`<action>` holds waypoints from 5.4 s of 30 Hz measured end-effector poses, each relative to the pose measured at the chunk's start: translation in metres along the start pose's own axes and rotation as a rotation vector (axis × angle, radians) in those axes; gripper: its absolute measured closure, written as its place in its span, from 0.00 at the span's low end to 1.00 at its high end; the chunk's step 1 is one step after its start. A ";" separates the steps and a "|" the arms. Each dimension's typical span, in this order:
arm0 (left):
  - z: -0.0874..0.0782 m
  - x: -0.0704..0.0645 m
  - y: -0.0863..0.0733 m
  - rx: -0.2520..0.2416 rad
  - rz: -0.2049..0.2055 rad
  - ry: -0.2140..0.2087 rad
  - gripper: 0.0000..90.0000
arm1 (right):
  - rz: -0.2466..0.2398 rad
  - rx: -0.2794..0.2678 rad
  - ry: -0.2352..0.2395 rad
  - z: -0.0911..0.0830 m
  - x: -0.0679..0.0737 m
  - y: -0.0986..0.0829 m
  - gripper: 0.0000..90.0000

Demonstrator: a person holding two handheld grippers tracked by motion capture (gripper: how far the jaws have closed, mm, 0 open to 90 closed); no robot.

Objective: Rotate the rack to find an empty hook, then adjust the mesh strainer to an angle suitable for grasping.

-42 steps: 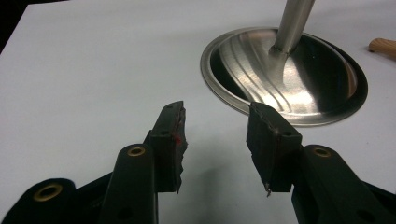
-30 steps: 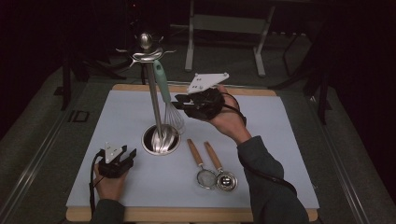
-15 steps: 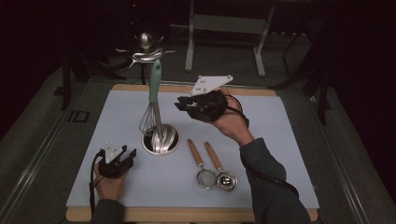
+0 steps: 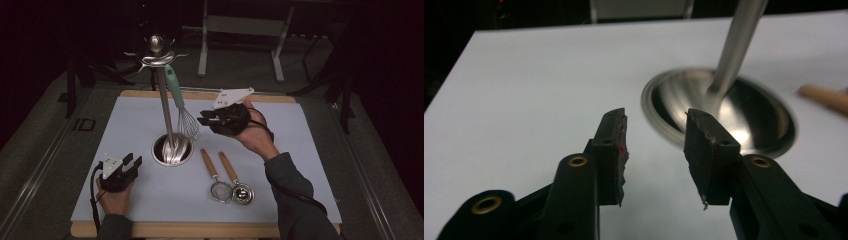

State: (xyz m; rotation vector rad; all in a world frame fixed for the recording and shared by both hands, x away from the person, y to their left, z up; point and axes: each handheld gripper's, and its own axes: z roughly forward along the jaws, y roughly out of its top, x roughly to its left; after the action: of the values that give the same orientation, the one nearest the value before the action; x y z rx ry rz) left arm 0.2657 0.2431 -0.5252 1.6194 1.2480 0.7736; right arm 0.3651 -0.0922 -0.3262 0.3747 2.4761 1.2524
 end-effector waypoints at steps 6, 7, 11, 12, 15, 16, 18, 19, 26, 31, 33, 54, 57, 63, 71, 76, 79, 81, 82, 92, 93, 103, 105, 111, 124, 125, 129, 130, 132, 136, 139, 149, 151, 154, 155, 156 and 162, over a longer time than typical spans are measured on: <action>-0.014 -0.001 0.028 -0.051 -0.007 -0.063 0.72 | 0.020 0.056 0.000 0.000 0.003 -0.019 0.79; -0.015 -0.001 0.032 -0.063 -0.011 -0.064 0.72 | 0.019 0.059 0.001 0.000 0.002 -0.023 0.79; -0.021 0.000 0.048 -0.119 -0.040 -0.079 0.71 | 0.044 0.076 0.005 0.001 -0.001 -0.035 0.79; -0.022 0.001 0.052 -0.131 -0.045 -0.086 0.71 | 0.049 0.077 0.007 0.002 -0.001 -0.038 0.79; -0.027 -0.001 0.069 -0.175 -0.034 -0.100 0.71 | 0.068 0.096 0.011 0.005 -0.002 -0.048 0.79; -0.027 -0.001 0.069 -0.175 -0.034 -0.100 0.72 | 0.068 0.096 0.011 0.005 -0.002 -0.048 0.79; -0.030 -0.002 0.077 -0.199 -0.033 -0.122 0.73 | 0.071 0.106 0.012 0.006 -0.001 -0.053 0.79; -0.031 -0.002 0.080 -0.205 -0.034 -0.133 0.73 | 0.068 0.108 0.009 0.007 0.000 -0.056 0.79; -0.037 -0.004 0.101 -0.261 -0.039 -0.174 0.76 | 0.097 0.144 0.004 0.008 0.001 -0.076 0.77; -0.041 -0.007 0.115 -0.279 -0.023 -0.195 0.87 | 0.156 0.163 -0.028 0.010 -0.004 -0.099 0.73; -0.042 -0.008 0.119 -0.283 -0.013 -0.200 0.90 | 0.186 0.175 -0.037 0.011 -0.006 -0.107 0.72; -0.053 -0.027 0.161 -0.417 0.009 -0.250 1.00 | 0.310 0.233 -0.150 0.013 0.008 -0.180 0.66; -0.054 -0.030 0.167 -0.431 0.011 -0.260 1.00 | 0.332 0.226 -0.165 0.011 0.016 -0.191 0.65; -0.057 -0.035 0.180 -0.476 0.016 -0.281 1.00 | 0.364 0.245 -0.179 0.011 0.017 -0.204 0.64; -0.060 -0.039 0.195 -0.546 0.014 -0.308 1.00 | 0.403 0.222 -0.182 0.005 0.015 -0.210 0.65; -0.059 -0.042 0.206 -0.596 0.008 -0.311 1.00 | 0.407 0.224 -0.176 0.006 0.016 -0.213 0.65; -0.058 -0.043 0.214 -0.612 0.001 -0.316 1.00 | 0.416 0.217 -0.171 0.005 0.015 -0.213 0.65; -0.057 -0.045 0.219 -0.612 0.009 -0.315 1.00 | 0.418 0.216 -0.172 0.005 0.015 -0.213 0.65; -0.057 -0.046 0.221 -0.607 0.015 -0.306 1.00 | 0.419 0.213 -0.173 0.005 0.015 -0.213 0.65; -0.050 -0.041 0.229 -0.585 -0.001 -0.265 1.00 | 0.424 0.203 -0.171 0.004 0.016 -0.213 0.65; -0.049 -0.039 0.230 -0.585 -0.005 -0.261 1.00 | 0.423 0.204 -0.172 0.003 0.016 -0.213 0.66; -0.043 -0.025 0.238 -0.559 -0.046 -0.198 1.00 | 0.425 0.205 -0.167 0.004 0.016 -0.214 0.66; -0.041 -0.023 0.241 -0.551 -0.054 -0.188 1.00 | 0.420 0.210 -0.163 0.006 0.017 -0.214 0.66; -0.036 -0.019 0.246 -0.532 -0.059 -0.165 1.00 | 0.417 0.208 -0.162 0.005 0.018 -0.213 0.66; -0.027 -0.015 0.255 -0.498 -0.078 -0.150 1.00 | 0.418 0.199 -0.166 0.002 0.016 -0.213 0.66; -0.027 -0.015 0.256 -0.496 -0.082 -0.154 1.00 | 0.419 0.198 -0.166 0.002 0.016 -0.213 0.66; -0.026 -0.014 0.257 -0.494 -0.082 -0.154 1.00 | 0.423 0.197 -0.165 0.002 0.016 -0.212 0.66; -0.026 -0.014 0.257 -0.493 -0.081 -0.153 1.00 | 0.423 0.197 -0.164 0.001 0.016 -0.212 0.66; -0.026 -0.015 0.257 -0.491 -0.075 -0.148 1.00 | 0.421 0.199 -0.166 0.001 0.016 -0.213 0.66; -0.029 -0.014 0.255 -0.500 -0.067 -0.144 1.00 | 0.412 0.199 -0.173 0.000 0.015 -0.212 0.65; -0.030 -0.014 0.253 -0.503 -0.059 -0.138 1.00 | 0.416 0.197 -0.175 -0.001 0.014 -0.213 0.65; -0.033 -0.007 0.242 -0.505 -0.071 -0.124 1.00 | 0.413 0.197 -0.172 -0.001 0.015 -0.211 0.65; -0.034 -0.005 0.240 -0.501 -0.068 -0.123 0.99 | 0.414 0.194 -0.172 -0.002 0.015 -0.211 0.65; -0.035 -0.003 0.234 -0.497 -0.072 -0.124 0.99 | 0.417 0.195 -0.169 -0.002 0.015 -0.211 0.65; -0.035 -0.002 0.231 -0.495 -0.073 -0.125 0.98 | 0.415 0.196 -0.168 -0.001 0.016 -0.211 0.65; -0.035 -0.001 0.228 -0.495 -0.079 -0.125 0.98 | 0.415 0.197 -0.167 -0.001 0.016 -0.211 0.65; -0.034 0.004 0.214 -0.482 -0.083 -0.131 0.96 | 0.414 0.194 -0.166 -0.002 0.017 -0.209 0.65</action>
State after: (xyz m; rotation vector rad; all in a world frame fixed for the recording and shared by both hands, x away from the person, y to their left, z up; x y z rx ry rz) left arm 0.3180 0.2432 -0.3146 1.1979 0.9392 0.8273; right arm 0.3325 -0.2075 -0.4982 1.0415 2.4559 1.0671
